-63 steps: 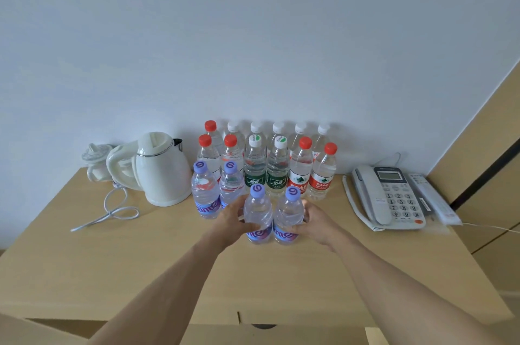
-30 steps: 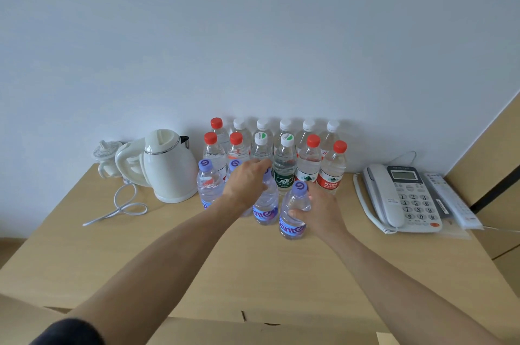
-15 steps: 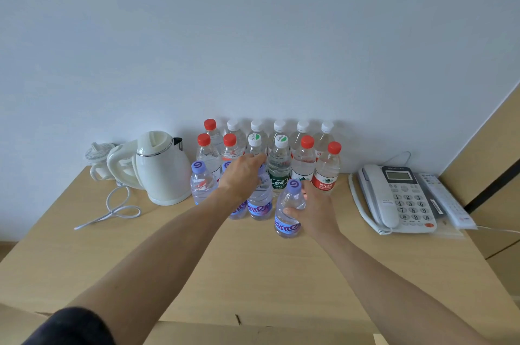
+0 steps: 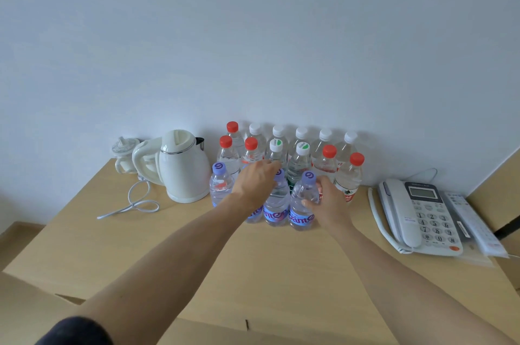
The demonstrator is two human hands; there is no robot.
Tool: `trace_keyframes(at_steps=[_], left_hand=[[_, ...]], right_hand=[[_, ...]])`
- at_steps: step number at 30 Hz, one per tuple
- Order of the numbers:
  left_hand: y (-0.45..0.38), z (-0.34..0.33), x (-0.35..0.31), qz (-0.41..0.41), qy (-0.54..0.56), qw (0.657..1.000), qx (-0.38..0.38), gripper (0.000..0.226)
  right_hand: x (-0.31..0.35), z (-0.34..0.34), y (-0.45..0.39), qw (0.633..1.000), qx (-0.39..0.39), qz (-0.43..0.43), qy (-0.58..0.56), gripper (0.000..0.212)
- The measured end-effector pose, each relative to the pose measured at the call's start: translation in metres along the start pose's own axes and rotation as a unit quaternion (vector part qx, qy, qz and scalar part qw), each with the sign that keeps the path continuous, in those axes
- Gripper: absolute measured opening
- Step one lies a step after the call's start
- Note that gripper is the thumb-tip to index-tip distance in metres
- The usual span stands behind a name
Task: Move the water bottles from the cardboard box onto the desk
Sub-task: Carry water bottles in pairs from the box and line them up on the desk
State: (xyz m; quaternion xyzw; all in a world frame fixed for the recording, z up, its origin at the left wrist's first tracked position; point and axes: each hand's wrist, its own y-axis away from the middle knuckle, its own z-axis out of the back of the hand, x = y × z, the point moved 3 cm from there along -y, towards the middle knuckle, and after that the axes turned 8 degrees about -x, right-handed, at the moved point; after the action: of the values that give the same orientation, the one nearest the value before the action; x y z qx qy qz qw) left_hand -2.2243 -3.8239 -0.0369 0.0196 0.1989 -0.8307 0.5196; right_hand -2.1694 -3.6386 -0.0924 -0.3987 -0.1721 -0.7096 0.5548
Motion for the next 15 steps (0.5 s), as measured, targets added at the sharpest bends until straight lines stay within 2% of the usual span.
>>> trace_keyframes(at_steps=[6,12,15], left_hand=[[-0.010,-0.001,-0.002,0.012,0.005,1.000,0.017,0.017],[-0.019,0.000,-0.002,0.025,0.007,0.999,0.030,0.010],[-0.020,0.000,-0.003,0.029,0.015,0.999,0.034,0.012]], right_hand=[[-0.006,0.003,-0.003,1.000,0.030,0.008,-0.005,0.051],[0.000,0.001,-0.003,0.999,-0.036,-0.023,0.000,0.050],[0.003,-0.001,-0.005,0.999,-0.041,-0.020,0.020,0.043]])
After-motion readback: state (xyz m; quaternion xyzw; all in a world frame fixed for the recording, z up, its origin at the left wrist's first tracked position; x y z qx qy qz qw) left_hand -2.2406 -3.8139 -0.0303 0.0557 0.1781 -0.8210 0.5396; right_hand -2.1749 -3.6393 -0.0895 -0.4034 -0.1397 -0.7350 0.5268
